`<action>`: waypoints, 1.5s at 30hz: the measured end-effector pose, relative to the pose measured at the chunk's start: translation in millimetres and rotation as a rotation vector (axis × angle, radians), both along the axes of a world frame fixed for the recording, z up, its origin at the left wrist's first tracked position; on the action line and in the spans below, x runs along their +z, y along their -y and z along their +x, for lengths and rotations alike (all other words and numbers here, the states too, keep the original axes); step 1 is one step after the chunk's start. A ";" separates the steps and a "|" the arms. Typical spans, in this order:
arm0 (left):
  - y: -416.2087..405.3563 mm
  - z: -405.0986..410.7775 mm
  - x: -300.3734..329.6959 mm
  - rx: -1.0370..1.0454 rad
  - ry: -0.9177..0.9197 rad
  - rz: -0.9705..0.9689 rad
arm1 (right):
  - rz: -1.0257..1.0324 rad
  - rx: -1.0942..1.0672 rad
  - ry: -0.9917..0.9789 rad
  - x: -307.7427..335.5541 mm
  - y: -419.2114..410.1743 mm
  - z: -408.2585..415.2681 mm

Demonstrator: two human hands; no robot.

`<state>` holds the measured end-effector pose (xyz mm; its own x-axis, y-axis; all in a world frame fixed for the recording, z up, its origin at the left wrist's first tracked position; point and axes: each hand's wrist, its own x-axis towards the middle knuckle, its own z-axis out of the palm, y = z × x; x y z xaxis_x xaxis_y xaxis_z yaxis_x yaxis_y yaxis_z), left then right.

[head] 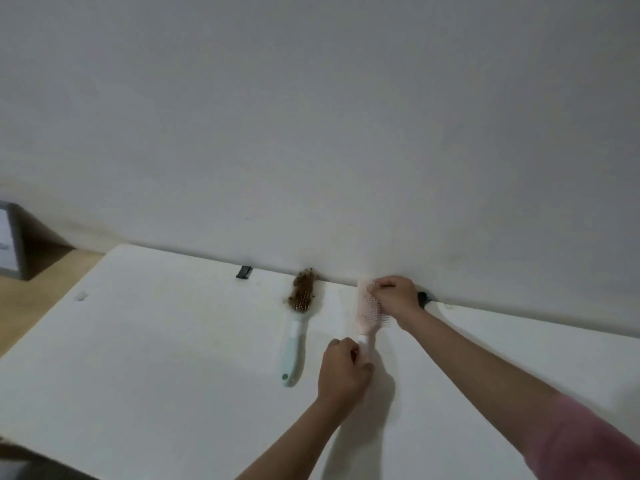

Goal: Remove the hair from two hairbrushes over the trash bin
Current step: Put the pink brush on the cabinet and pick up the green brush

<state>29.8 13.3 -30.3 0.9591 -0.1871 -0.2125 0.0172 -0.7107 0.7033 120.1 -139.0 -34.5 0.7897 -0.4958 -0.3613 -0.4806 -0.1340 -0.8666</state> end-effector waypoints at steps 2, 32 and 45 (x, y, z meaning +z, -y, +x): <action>-0.4 1.4 -2.3 -0.016 -0.008 0.002 | -0.016 0.013 -0.010 -6.4 1.0 1.2; -85.9 37.0 11.5 0.230 -0.184 0.152 | 0.197 0.173 -0.136 13.7 -128.9 9.8; -187.5 -72.8 55.9 0.477 -0.252 -0.597 | 0.392 0.407 0.081 75.0 -221.8 -77.5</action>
